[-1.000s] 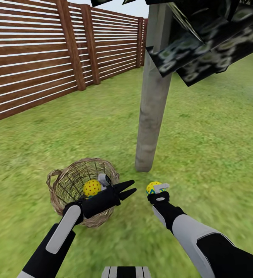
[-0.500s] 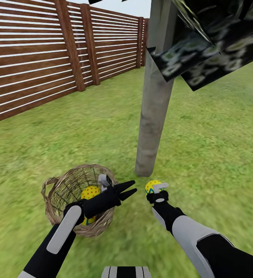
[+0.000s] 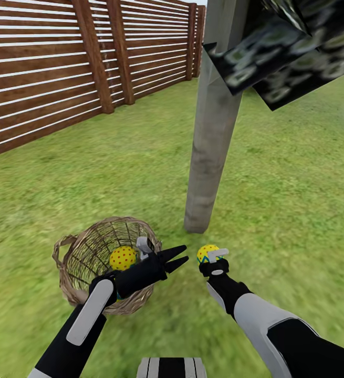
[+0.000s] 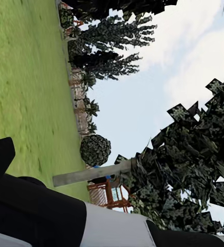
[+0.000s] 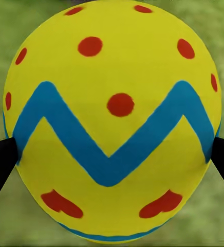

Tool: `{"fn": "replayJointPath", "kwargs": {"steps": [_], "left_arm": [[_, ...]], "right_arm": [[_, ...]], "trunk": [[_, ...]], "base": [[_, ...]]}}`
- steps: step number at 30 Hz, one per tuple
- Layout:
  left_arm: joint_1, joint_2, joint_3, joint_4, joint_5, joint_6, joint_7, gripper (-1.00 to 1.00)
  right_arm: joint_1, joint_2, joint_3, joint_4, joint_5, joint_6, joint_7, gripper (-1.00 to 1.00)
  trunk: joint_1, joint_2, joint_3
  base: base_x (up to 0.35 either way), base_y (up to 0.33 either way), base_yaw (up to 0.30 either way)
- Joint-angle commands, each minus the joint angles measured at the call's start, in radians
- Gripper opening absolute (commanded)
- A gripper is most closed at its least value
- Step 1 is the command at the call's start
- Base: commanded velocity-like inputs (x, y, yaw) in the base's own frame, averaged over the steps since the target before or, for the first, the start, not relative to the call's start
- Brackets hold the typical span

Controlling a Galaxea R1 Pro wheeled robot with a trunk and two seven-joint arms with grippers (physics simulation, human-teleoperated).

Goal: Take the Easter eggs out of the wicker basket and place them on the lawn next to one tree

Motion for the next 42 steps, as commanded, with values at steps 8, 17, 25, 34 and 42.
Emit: {"fn": "replayJointPath", "kwargs": {"steps": [8,17,25,34,42], "left_arm": [[0.000,-0.001,-0.012,-0.001,0.003,0.006,-0.001,1.00],[0.000,-0.002,-0.019,-0.001,0.003,0.006,-0.001,1.00],[0.000,-0.002,-0.018,0.000,0.003,0.006,-0.001,1.00],[0.000,-0.001,-0.018,-0.001,0.003,0.006,-0.001,1.00],[0.000,-0.001,-0.018,0.000,0.003,0.006,-0.001,1.00]], "right_arm": [[0.000,0.000,0.008,-0.004,-0.004,0.006,-0.007,-1.00],[0.000,0.000,0.007,-0.006,-0.004,0.005,-0.007,-1.00],[0.000,0.000,0.007,-0.006,-0.004,0.006,-0.007,-1.00],[0.000,0.000,0.007,-0.006,-0.004,0.006,-0.007,-1.00],[0.000,0.000,0.007,-0.006,-0.004,0.005,-0.007,-1.00]], "trunk": [[0.002,-0.001,-0.016],[0.006,-0.003,-0.051],[0.009,-0.005,-0.082],[0.013,-0.007,-0.117],[0.017,-0.009,-0.148]], "base": [[0.000,0.000,0.000],[0.000,0.000,0.000],[0.000,0.000,0.000],[0.000,0.000,0.000],[0.000,0.000,0.000]]}}
